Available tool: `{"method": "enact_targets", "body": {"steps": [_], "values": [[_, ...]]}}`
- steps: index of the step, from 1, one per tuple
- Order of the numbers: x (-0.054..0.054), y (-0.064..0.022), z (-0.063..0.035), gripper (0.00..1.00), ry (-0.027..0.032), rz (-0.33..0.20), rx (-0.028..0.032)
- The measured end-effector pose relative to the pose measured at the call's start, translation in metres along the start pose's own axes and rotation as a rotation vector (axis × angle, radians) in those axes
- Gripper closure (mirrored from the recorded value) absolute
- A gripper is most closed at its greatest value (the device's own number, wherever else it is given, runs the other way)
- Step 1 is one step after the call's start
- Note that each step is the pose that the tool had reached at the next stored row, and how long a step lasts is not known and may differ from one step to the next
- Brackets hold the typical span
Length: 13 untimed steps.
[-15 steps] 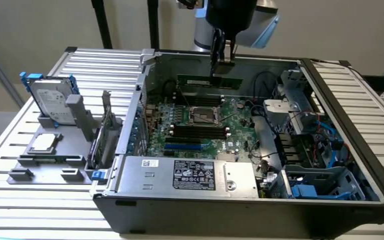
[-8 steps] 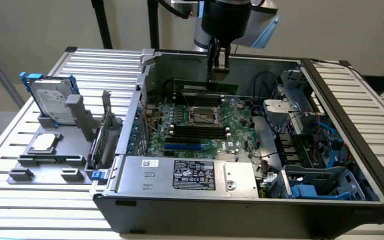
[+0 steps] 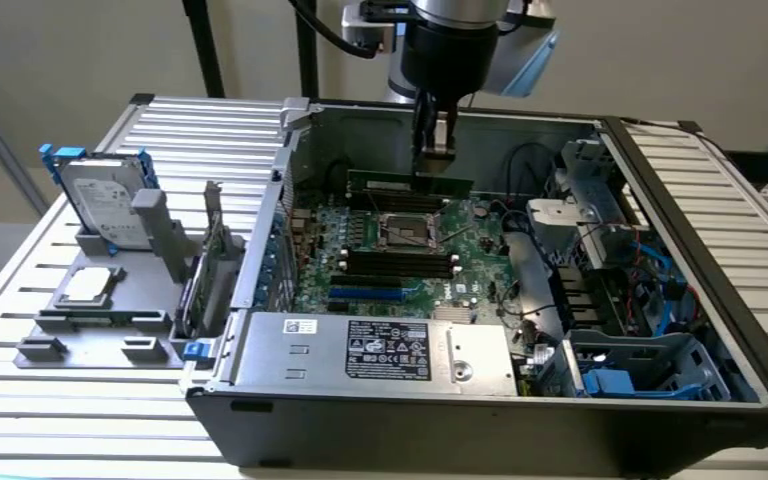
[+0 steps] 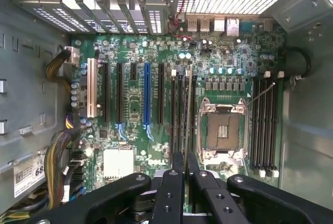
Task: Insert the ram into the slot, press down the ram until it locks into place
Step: 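Insert the ram into the slot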
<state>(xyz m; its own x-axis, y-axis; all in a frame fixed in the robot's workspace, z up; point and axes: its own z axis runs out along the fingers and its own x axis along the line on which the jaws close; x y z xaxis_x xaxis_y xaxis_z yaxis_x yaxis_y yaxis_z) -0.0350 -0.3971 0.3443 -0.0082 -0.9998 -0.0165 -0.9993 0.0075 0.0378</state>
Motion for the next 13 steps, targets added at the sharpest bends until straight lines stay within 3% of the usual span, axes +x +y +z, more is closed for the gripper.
{"method": "enact_targets", "body": {"steps": [13], "values": [[0.000, -0.0050, 0.0234, 0.87, 0.0011, -0.030, -0.0005]]}}
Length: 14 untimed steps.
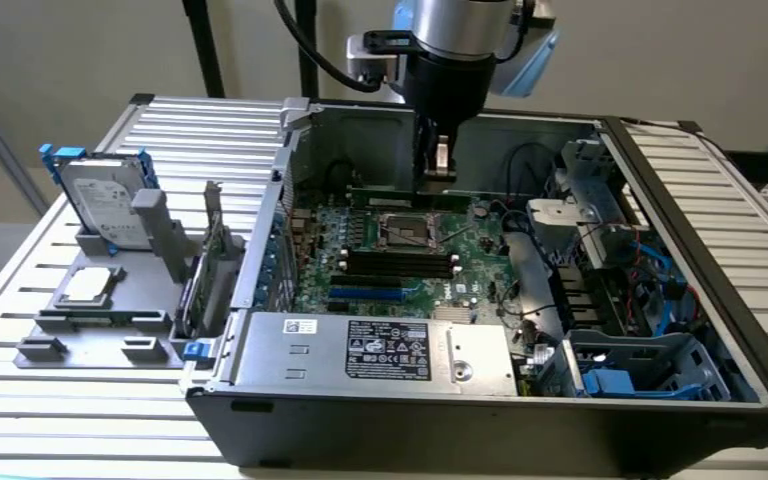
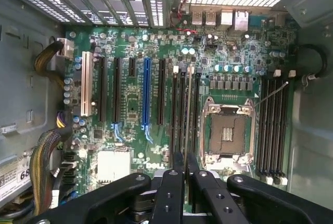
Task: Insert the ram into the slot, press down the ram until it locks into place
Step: 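Insert the ram into the slot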
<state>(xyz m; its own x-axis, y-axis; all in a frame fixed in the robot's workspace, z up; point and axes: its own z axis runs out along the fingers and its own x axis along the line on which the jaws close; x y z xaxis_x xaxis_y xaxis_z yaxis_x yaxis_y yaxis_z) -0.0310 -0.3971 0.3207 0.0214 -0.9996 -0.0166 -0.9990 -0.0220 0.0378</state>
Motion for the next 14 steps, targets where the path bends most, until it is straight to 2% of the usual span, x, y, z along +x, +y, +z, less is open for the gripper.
{"method": "enact_targets", "body": {"steps": [6, 14], "values": [[0.001, -0.0021, 0.0109, 0.87, 0.0007, -0.020, -0.0003], [0.007, -0.0026, 0.0253, 0.87, 0.0009, -0.022, -0.0004]]}}
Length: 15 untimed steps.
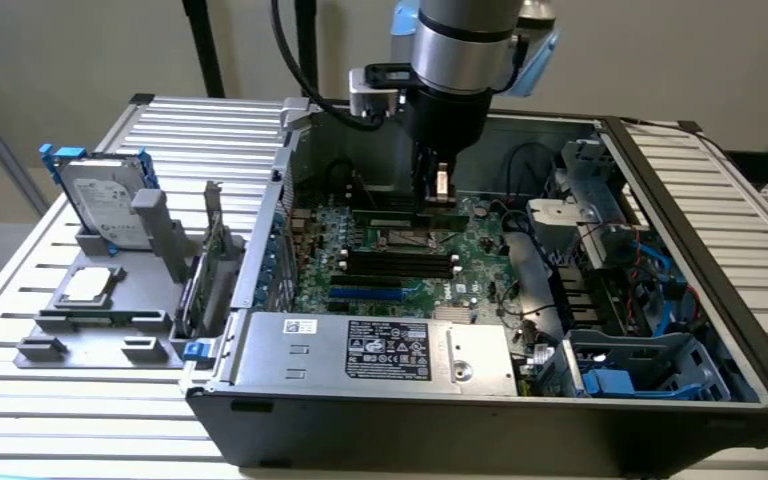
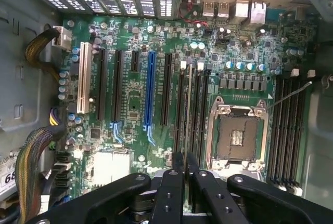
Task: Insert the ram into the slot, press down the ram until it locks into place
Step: 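Insert the ram into the slot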
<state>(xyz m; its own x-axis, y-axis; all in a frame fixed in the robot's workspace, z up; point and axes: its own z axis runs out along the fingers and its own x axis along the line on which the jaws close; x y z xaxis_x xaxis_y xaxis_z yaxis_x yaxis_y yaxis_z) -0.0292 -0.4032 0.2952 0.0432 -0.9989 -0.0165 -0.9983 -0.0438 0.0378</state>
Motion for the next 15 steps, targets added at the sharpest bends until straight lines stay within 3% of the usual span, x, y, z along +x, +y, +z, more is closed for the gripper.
{"method": "enact_targets", "body": {"steps": [15], "values": [[0.005, -0.0008, 0.0272, 0.87, -0.0005, 0.010, 0.0002]]}}
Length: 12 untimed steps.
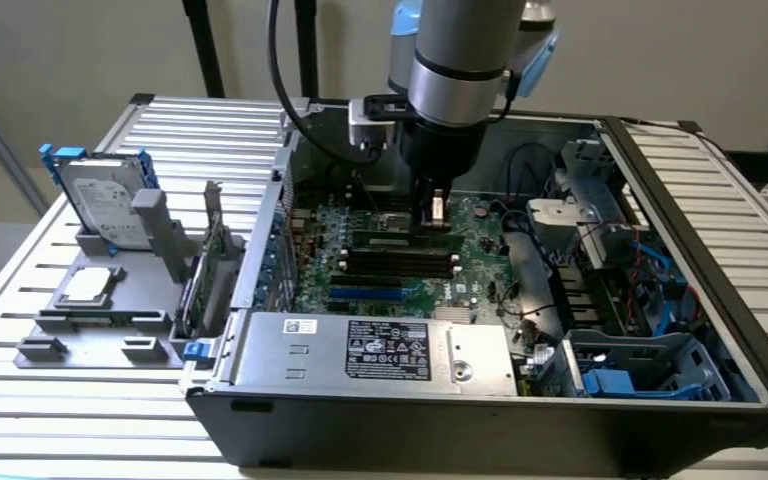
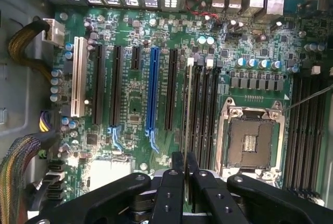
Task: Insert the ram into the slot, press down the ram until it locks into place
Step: 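Insert the ram into the slot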
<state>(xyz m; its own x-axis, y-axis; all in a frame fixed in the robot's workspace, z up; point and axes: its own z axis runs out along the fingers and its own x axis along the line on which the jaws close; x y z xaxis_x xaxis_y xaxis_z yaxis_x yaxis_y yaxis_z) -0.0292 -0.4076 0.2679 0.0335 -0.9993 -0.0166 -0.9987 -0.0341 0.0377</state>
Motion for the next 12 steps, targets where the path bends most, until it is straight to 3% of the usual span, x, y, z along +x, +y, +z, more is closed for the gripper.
{"method": "enact_targets", "body": {"steps": [12], "values": [[0.000, 0.0013, 0.0218, 0.87, 0.0003, 0.027, 0.0004]]}}
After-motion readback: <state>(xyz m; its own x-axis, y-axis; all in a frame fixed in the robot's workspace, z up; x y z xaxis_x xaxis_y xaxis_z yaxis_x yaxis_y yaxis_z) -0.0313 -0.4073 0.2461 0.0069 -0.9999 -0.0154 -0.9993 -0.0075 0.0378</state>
